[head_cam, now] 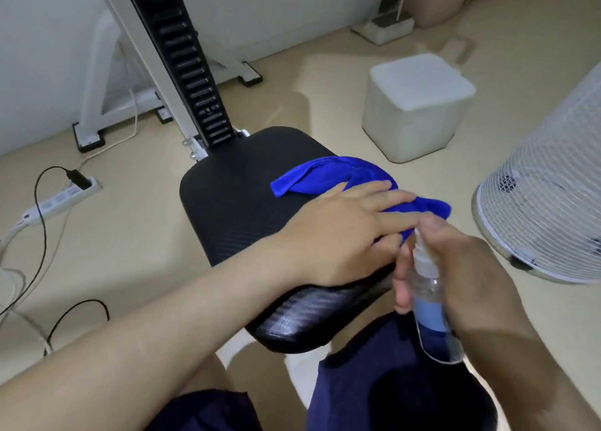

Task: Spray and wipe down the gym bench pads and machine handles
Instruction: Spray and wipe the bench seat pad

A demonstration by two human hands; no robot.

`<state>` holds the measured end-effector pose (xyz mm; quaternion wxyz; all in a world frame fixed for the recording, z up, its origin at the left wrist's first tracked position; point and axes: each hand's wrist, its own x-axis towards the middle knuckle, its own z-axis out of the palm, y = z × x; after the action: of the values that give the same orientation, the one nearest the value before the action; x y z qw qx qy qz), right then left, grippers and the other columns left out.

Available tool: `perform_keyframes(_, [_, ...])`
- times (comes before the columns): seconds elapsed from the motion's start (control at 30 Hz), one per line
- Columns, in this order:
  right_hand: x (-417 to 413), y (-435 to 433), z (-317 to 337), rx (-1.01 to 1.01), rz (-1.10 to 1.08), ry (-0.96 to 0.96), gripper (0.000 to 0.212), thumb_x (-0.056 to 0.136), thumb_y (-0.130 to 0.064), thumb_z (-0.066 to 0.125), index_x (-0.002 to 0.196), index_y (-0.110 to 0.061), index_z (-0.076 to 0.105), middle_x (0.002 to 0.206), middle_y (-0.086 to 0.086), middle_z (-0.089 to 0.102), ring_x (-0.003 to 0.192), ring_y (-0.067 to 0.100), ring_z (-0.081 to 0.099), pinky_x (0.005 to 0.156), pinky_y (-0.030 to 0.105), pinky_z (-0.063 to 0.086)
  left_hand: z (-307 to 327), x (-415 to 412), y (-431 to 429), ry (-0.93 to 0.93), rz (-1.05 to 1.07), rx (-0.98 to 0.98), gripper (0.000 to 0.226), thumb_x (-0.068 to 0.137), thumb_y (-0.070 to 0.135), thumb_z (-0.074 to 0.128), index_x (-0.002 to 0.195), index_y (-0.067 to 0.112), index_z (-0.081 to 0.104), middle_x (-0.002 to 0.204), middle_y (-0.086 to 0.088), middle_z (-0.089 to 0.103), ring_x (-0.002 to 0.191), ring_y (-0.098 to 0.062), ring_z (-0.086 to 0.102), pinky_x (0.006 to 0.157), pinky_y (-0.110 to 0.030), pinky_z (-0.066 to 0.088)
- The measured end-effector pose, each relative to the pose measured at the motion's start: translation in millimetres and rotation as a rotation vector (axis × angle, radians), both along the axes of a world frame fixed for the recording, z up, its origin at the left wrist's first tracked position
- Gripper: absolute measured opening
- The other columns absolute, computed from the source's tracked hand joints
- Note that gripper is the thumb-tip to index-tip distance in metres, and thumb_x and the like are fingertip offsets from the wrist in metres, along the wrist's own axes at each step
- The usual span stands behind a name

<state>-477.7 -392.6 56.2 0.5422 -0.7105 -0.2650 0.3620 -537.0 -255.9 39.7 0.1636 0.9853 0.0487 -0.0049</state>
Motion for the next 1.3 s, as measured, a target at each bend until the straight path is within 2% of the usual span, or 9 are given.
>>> perform_keyframes(0.17, [12, -9, 5, -0.038, -0.026, -0.090, 0.066, 0.081, -0.061, 0.040, 0.061, 0.000, 0.057, 0.054, 0.021, 0.060, 0.050, 0.025, 0.053, 0.053, 0.020, 0.044, -14, 31, 61, 0.053, 0.369, 0.017, 0.047, 0.101, 0.034, 0.027, 0.148, 0.029, 0.033, 0.160, 0.005, 0.021, 0.147, -0.015, 0.015, 0.118, -0.046, 0.013])
perform_keyframes(0.27, [26, -1, 3, 0.007, -0.108, -0.056, 0.064, 0.080, -0.061, 0.044, 0.071, 0.000, 0.059, 0.052, 0.017, 0.059, 0.048, 0.023, 0.055, 0.054, 0.028, 0.047, -20, 2, 87, 0.041, 0.467, -0.051, 0.049, 0.102, 0.031, 0.029, 0.150, 0.026, 0.030, 0.161, 0.002, 0.020, 0.148, -0.015, 0.012, 0.120, -0.036, 0.011])
perform_keyframes(0.47, [41, 23, 16, 0.003, 0.056, -0.222, 0.060, 0.071, -0.076, 0.060, 0.086, -0.018, 0.068, 0.071, 0.029, 0.058, 0.046, 0.020, 0.053, 0.054, 0.032, 0.046, -8, -83, 5, -0.077, 0.180, -0.087, 0.057, 0.093, 0.048, 0.022, 0.147, 0.034, 0.034, 0.157, 0.017, 0.023, 0.146, -0.002, 0.013, 0.117, -0.020, 0.006])
perform_keyframes(0.57, [40, 33, 24, -0.061, 0.191, -0.332, 0.066, 0.062, -0.083, 0.057, 0.087, -0.023, 0.070, 0.055, 0.008, 0.057, 0.047, 0.021, 0.055, 0.060, 0.043, 0.053, -9, -103, -6, -0.086, 0.107, -0.077, 0.050, 0.098, 0.046, 0.024, 0.147, 0.041, 0.031, 0.156, 0.022, 0.021, 0.146, 0.002, 0.009, 0.119, -0.026, 0.010])
perform_keyframes(0.77, [25, 53, 33, -0.180, 0.431, -0.479, 0.055, 0.072, -0.081, 0.041, 0.078, -0.033, 0.066, 0.046, -0.012, 0.052, 0.044, 0.013, 0.053, 0.062, 0.038, 0.050, -35, -126, 64, -0.149, 0.586, -0.079, 0.057, 0.091, 0.049, 0.022, 0.143, 0.036, 0.040, 0.152, 0.018, 0.030, 0.144, -0.003, 0.023, 0.120, -0.037, 0.016])
perform_keyframes(0.83, [19, 63, 34, -0.249, 0.485, -0.577, 0.049, 0.077, -0.079, 0.041, 0.079, -0.037, 0.065, 0.055, -0.022, 0.056, 0.054, 0.006, 0.056, 0.064, 0.032, 0.047, -42, -127, 98, -0.093, 0.697, -0.047, 0.052, 0.097, 0.042, 0.027, 0.146, 0.030, 0.038, 0.156, 0.010, 0.029, 0.146, -0.009, 0.020, 0.118, -0.027, 0.011])
perform_keyframes(1.0, [12, 101, 29, -0.428, 0.622, -0.911, 0.062, 0.077, -0.077, 0.044, 0.128, -0.042, 0.053, 0.093, -0.021, 0.050, 0.101, 0.012, 0.054, 0.090, 0.036, 0.046, -30, -87, 148, 0.018, 0.884, -0.136, 0.045, 0.102, 0.029, 0.033, 0.147, 0.029, 0.037, 0.159, 0.006, 0.025, 0.145, -0.015, 0.024, 0.114, -0.029, 0.018])
perform_keyframes(1.17, [41, 135, 29, -0.382, 0.483, -0.833, 0.058, 0.086, -0.059, 0.055, 0.139, -0.036, 0.049, 0.136, -0.006, 0.057, 0.114, 0.018, 0.055, 0.090, 0.030, 0.043, -14, -32, 116, 0.034, 0.663, -0.140, 0.045, 0.102, 0.037, 0.028, 0.146, 0.030, 0.039, 0.158, 0.008, 0.028, 0.145, -0.013, 0.022, 0.117, -0.041, 0.007])
perform_keyframes(1.3, [62, 155, 27, -0.465, 0.438, -0.823, 0.030, 0.090, -0.038, 0.055, 0.115, -0.025, 0.065, 0.116, 0.000, 0.068, 0.104, 0.024, 0.060, 0.080, 0.033, 0.046, -6, -4, 54, -0.066, 0.311, -0.054, 0.037, 0.100, 0.037, 0.037, 0.129, 0.022, 0.056, 0.141, 0.004, 0.050, 0.130, -0.016, 0.039, 0.112, -0.036, 0.021])
